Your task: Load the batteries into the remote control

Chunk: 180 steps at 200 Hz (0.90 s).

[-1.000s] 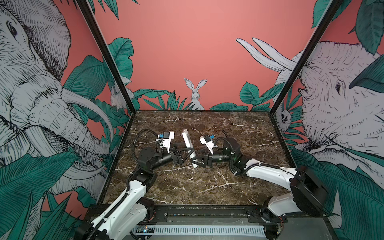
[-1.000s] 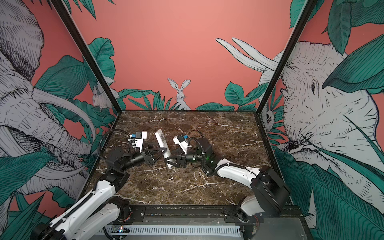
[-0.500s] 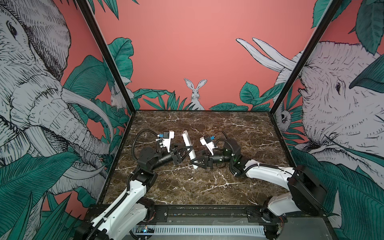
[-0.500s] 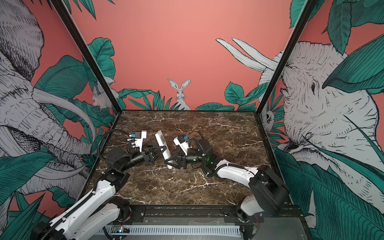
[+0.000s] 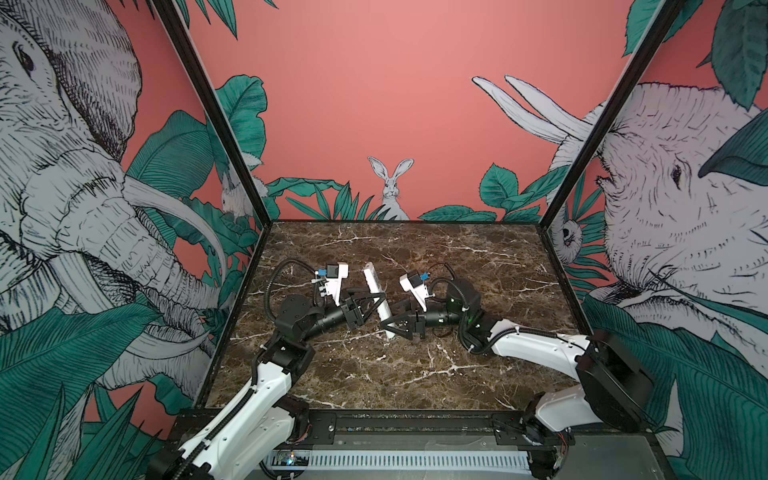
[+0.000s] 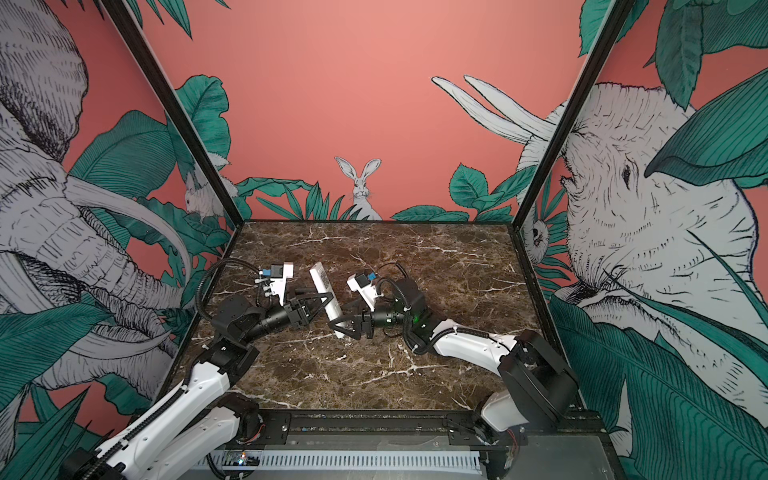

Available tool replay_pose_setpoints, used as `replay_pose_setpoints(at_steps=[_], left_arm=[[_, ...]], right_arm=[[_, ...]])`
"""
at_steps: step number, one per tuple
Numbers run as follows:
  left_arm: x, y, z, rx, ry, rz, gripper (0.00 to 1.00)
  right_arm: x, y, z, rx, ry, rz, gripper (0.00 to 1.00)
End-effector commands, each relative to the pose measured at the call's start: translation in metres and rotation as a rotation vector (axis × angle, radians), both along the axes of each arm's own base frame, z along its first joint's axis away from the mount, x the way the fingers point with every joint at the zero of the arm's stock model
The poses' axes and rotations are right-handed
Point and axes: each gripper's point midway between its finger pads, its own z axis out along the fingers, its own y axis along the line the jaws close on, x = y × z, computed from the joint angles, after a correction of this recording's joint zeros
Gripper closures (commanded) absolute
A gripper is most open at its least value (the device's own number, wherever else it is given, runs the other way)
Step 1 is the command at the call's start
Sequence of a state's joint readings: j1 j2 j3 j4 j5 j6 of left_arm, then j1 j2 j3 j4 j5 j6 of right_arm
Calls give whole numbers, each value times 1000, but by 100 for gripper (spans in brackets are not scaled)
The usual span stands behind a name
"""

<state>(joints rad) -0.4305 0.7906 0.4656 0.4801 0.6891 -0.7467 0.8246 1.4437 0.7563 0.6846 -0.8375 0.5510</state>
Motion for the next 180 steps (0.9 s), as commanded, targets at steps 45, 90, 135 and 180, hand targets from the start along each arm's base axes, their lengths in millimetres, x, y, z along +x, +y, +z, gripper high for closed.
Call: replay_pose_setpoints(at_steps=[45,90,135,180], left_arm=[[18,13,3,67,11,142,93],[33,24,-31,233,150,234,93],[40,33,-76,395,302,298,93],[40,48,-101,601,353,382,94]], right_arm=[[6,-9,2,-33,-76,-69,13],[13,-21,-12,-147,-127,-147,9],[23,-37,-24,-244,-181,-235,9],[33,-50,-34,-323,-213,-316,8]])
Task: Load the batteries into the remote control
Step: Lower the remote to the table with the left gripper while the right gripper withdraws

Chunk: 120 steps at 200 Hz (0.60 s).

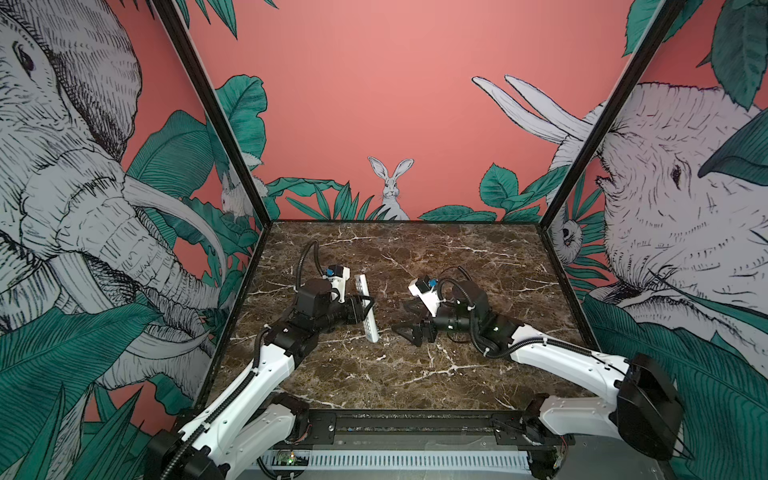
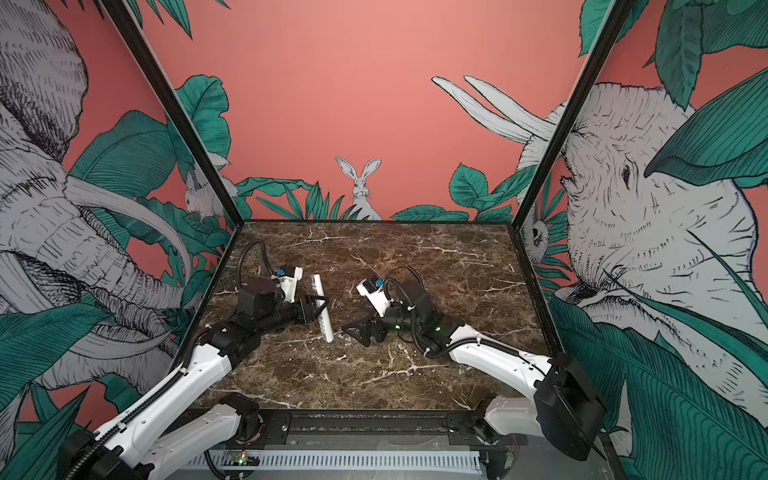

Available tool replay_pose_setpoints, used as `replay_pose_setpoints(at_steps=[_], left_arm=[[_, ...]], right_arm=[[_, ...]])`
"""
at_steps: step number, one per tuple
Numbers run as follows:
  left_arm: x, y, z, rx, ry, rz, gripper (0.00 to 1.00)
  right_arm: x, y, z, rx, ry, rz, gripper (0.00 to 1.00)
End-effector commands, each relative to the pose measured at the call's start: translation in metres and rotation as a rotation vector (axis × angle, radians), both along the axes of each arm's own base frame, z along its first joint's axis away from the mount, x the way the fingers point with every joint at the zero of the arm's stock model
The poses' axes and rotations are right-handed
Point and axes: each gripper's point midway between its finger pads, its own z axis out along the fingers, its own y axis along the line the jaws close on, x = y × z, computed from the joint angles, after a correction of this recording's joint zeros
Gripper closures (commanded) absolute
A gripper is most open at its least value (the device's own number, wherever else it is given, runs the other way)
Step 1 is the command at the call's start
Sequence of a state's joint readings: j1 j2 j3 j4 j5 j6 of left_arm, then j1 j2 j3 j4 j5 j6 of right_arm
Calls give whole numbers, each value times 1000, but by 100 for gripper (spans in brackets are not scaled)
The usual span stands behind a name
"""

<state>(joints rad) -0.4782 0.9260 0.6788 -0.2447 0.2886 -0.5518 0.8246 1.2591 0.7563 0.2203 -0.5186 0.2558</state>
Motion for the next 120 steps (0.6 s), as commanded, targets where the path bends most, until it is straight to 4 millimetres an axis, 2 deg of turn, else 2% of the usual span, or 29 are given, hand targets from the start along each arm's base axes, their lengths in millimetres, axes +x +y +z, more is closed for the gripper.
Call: replay_pose_setpoints(at_steps=[1,33,56,120], left_arm=[[3,15,1,139,-11,54,94],[2,29,-27,306,78,105,98],[4,42,-45,365,129,179,100],[6,45,-71,423,213,227,100]], right_arm=[[11,-10,-3,-48,-60,-63,8],[20,-18,-13,-107,-67,-124,8],[28,-26,-22,-168,-69,-177,7],[38,-34,-33,-237,-66,-236,5]])
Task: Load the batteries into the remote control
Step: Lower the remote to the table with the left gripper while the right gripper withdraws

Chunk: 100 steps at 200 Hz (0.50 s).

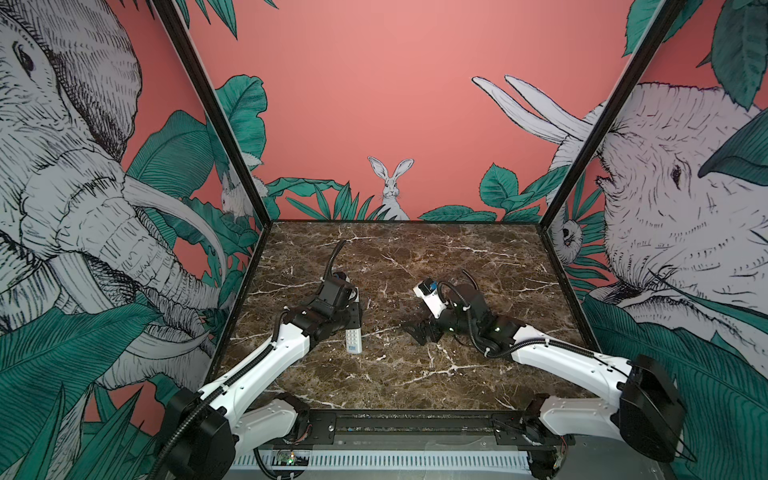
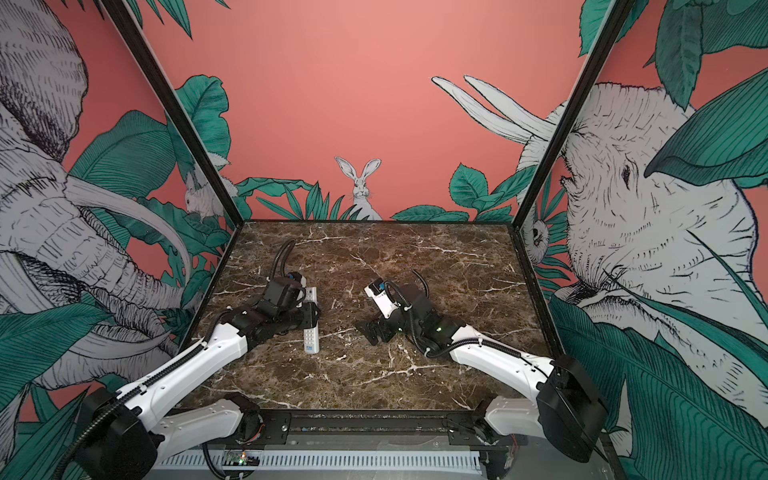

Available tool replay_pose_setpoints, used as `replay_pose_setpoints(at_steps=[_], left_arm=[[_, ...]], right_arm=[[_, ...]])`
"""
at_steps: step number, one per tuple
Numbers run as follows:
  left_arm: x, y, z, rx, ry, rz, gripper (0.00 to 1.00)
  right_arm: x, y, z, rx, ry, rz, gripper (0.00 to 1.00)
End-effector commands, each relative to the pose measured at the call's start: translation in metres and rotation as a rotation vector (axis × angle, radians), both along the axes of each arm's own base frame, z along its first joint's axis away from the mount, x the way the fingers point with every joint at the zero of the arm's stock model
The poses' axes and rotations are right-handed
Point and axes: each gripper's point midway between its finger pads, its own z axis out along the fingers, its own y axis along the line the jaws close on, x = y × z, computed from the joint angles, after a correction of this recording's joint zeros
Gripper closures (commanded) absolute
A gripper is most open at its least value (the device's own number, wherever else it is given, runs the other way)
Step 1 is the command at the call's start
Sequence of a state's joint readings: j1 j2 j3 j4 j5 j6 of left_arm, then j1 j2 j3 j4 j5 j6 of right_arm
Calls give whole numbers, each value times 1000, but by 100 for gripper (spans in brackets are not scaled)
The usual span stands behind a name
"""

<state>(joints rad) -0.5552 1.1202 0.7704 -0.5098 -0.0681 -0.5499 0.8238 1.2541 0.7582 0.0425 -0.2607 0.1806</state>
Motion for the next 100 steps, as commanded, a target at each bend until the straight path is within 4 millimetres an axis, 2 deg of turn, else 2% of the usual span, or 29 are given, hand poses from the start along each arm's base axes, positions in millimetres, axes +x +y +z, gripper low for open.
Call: replay_pose_setpoints(at_steps=[1,100], left_arm=[[1,5,-3,33,14,42,100],[0,-20,-36,115,83,27,98]], right_arm=[[11,-2,8,-12,-35,-34,5],[15,-7,-11,-46,5,-75,4]])
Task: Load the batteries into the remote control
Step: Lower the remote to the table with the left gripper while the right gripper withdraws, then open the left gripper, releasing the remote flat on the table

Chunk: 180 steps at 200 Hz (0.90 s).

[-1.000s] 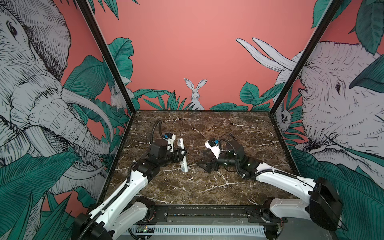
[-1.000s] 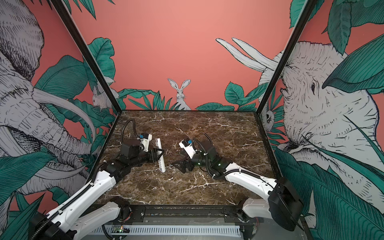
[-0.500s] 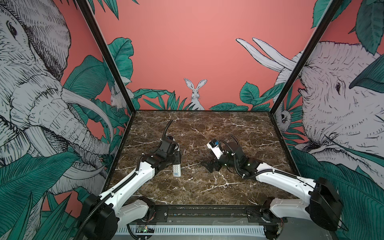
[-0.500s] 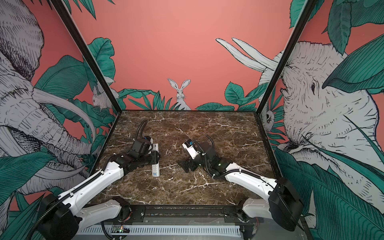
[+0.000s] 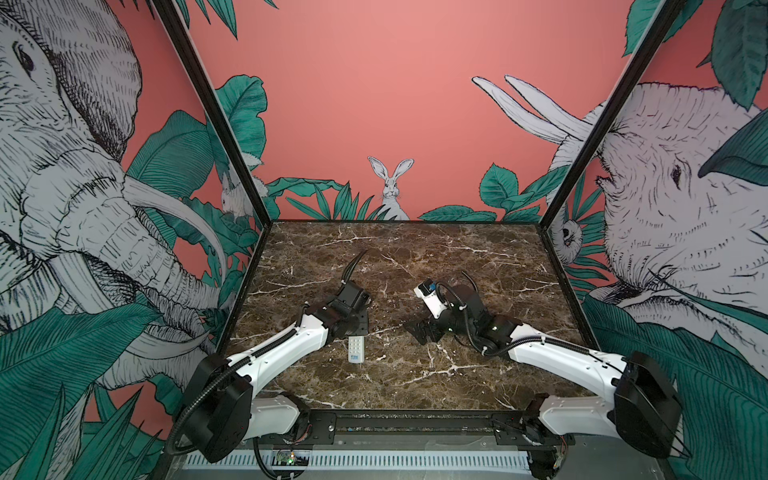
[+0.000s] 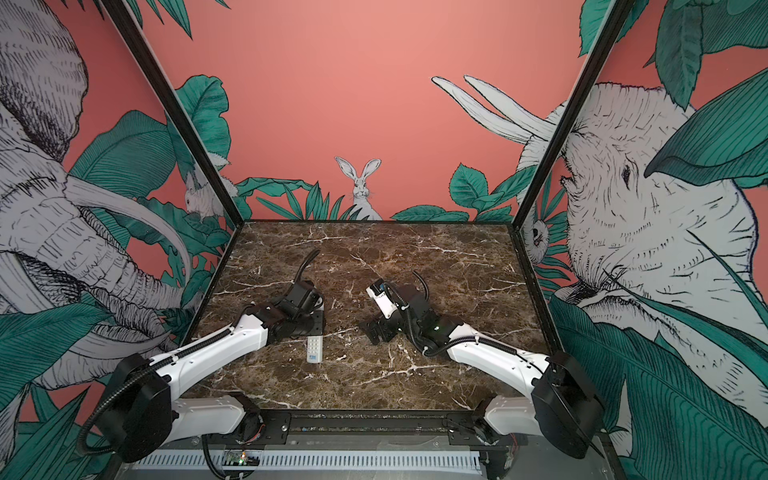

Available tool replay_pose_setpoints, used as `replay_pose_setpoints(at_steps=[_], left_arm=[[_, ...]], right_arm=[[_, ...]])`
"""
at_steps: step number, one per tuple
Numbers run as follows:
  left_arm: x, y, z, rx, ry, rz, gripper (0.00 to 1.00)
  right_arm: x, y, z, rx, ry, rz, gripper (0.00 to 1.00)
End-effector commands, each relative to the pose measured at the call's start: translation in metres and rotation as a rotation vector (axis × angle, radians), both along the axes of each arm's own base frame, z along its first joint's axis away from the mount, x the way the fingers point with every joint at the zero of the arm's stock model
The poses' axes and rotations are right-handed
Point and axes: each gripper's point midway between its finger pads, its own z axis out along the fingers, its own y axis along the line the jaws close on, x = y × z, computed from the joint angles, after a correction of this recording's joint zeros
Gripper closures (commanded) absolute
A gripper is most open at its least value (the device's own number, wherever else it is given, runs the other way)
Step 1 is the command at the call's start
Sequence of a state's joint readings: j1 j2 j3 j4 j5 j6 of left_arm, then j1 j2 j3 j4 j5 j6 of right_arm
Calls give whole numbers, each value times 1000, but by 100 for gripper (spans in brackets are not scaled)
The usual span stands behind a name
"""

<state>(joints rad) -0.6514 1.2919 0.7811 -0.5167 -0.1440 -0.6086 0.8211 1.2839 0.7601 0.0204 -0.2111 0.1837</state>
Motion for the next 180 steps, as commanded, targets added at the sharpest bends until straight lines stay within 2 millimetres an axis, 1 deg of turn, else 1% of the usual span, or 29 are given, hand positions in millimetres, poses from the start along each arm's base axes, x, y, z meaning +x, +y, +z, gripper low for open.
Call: replay_pose_setpoints(at_steps=[1,44,137,180], left_arm=[[8,-7,8,-3,-33,31,98],[8,-14,-4,4,-12,29,97],[9,-18,-20,5,17,41,95],[10,-13,-23,26,16,57,95]], right_arm=[[8,-1,5,9,-14,-29,4],[8,-2,1,4,-7,-31,4],[8,-4,-1,11,-1,-35,4],[9,-5,-3,12,4,-40,4]])
